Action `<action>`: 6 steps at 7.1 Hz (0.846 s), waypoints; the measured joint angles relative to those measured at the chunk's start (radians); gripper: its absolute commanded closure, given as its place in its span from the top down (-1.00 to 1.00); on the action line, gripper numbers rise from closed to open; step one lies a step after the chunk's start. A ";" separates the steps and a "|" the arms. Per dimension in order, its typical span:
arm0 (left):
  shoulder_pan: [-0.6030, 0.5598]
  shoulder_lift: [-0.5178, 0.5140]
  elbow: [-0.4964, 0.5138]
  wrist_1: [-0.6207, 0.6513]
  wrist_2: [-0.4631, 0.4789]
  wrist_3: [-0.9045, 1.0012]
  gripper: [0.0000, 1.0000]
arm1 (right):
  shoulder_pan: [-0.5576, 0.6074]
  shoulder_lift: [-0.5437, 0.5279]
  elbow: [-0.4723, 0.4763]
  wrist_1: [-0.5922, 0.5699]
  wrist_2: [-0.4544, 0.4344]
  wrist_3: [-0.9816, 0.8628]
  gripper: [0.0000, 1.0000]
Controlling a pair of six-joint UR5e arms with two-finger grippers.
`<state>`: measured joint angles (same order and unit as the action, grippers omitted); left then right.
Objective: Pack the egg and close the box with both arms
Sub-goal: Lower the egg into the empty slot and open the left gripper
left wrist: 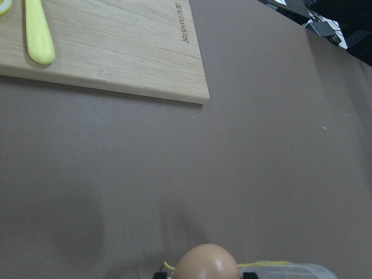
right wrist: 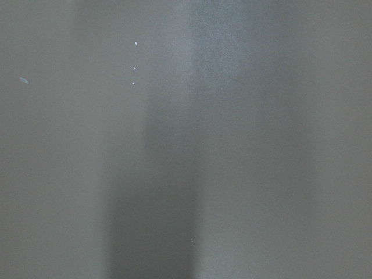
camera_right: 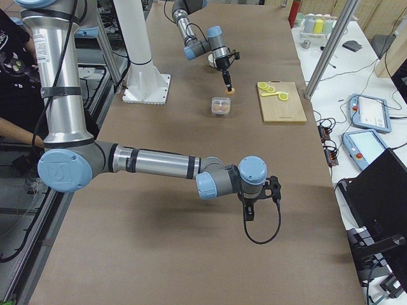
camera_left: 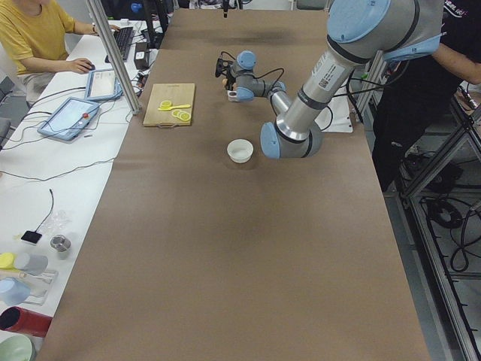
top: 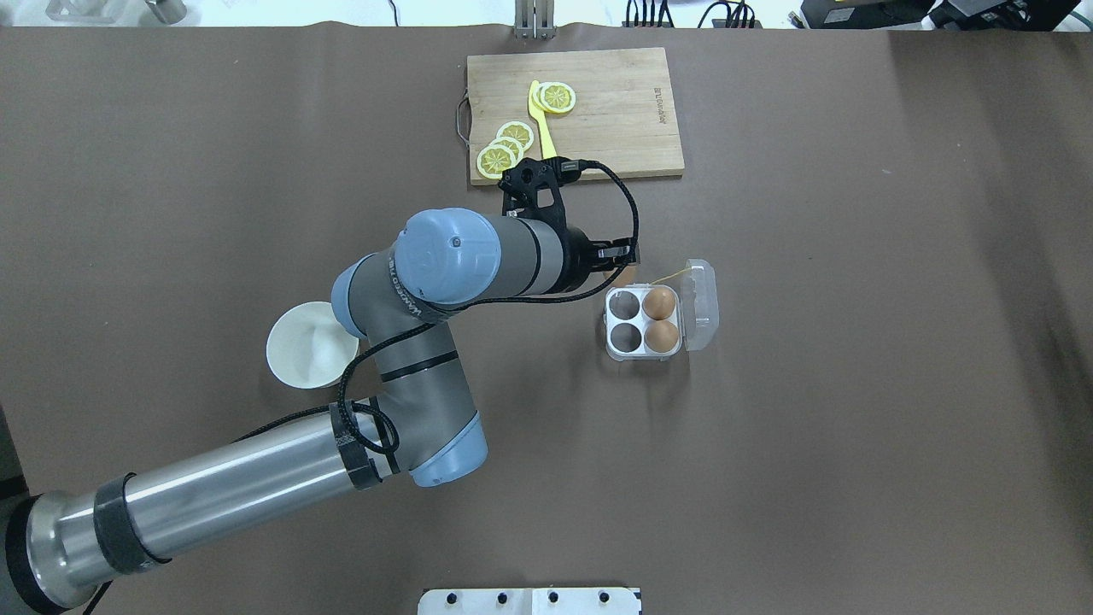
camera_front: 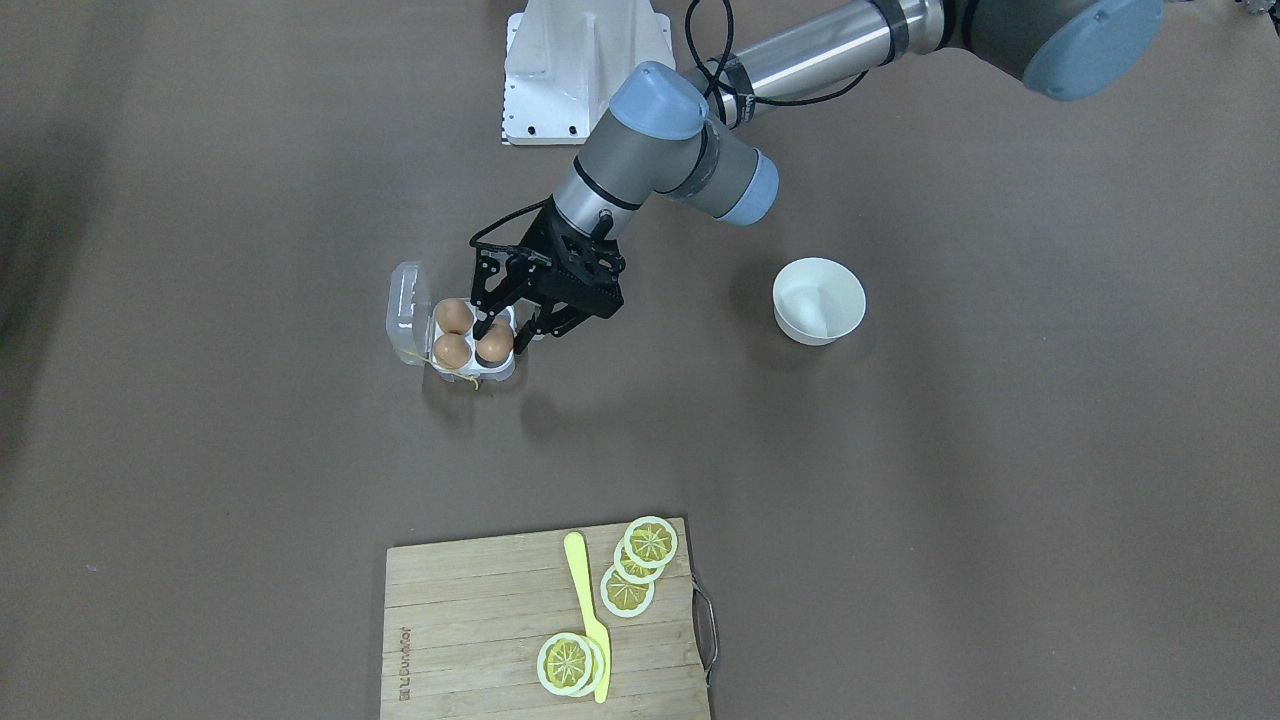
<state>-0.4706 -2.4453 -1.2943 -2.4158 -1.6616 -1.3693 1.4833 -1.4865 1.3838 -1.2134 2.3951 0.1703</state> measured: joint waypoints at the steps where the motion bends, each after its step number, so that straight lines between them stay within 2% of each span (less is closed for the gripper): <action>1: 0.002 -0.004 0.011 0.000 0.003 0.002 -0.03 | 0.001 0.000 0.000 0.000 0.000 0.000 1.00; 6: 0.016 -0.009 0.035 0.000 0.006 0.006 -0.02 | 0.002 -0.004 0.005 0.000 -0.001 0.000 1.00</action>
<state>-0.4547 -2.4542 -1.2594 -2.4160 -1.6552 -1.3634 1.4849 -1.4906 1.3886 -1.2134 2.3942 0.1703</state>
